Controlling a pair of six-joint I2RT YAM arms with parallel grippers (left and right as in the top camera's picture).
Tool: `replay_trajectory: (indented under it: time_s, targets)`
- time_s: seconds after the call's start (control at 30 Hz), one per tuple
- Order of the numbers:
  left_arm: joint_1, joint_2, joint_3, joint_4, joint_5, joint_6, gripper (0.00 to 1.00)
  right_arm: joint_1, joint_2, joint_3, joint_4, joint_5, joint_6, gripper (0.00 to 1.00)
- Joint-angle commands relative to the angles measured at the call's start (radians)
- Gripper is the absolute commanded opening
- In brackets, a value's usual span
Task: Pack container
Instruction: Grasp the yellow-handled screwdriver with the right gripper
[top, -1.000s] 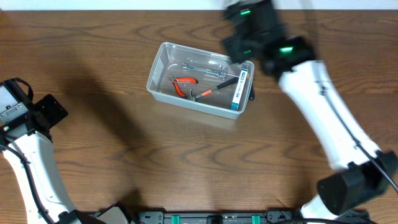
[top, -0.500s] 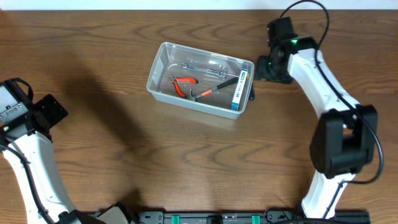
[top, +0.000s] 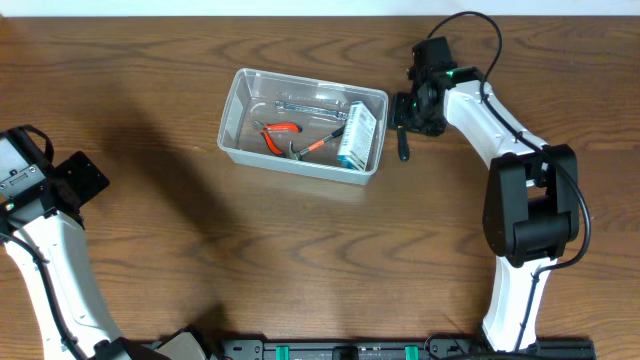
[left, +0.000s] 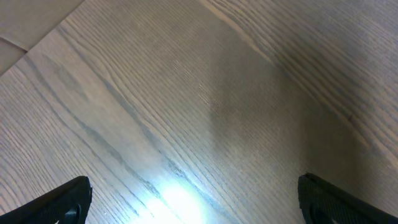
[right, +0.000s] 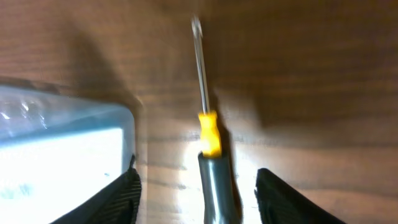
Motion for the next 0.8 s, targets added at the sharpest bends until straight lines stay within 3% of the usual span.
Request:
replay_trajectory:
  time_s: [0.0,0.1,0.57,0.77]
  targets:
    - [0.005,0.007,0.014,-0.003,0.002,0.014,0.98,0.006,0.009,0.004,-0.029,-0.007,0.005,0.52]
    - [0.005,0.007,0.014,-0.003,0.002,0.014,0.98,0.008,0.009,0.004,-0.049,0.034,0.005,0.47]
    - [0.005,0.007,0.014,-0.003,0.002,0.014,0.98,0.009,0.009,-0.053,-0.042,0.097,0.001,0.48]
    - [0.005,0.007,0.014,-0.003,0.002,0.014,0.98,0.013,0.009,-0.089,-0.028,0.101,0.002,0.38]
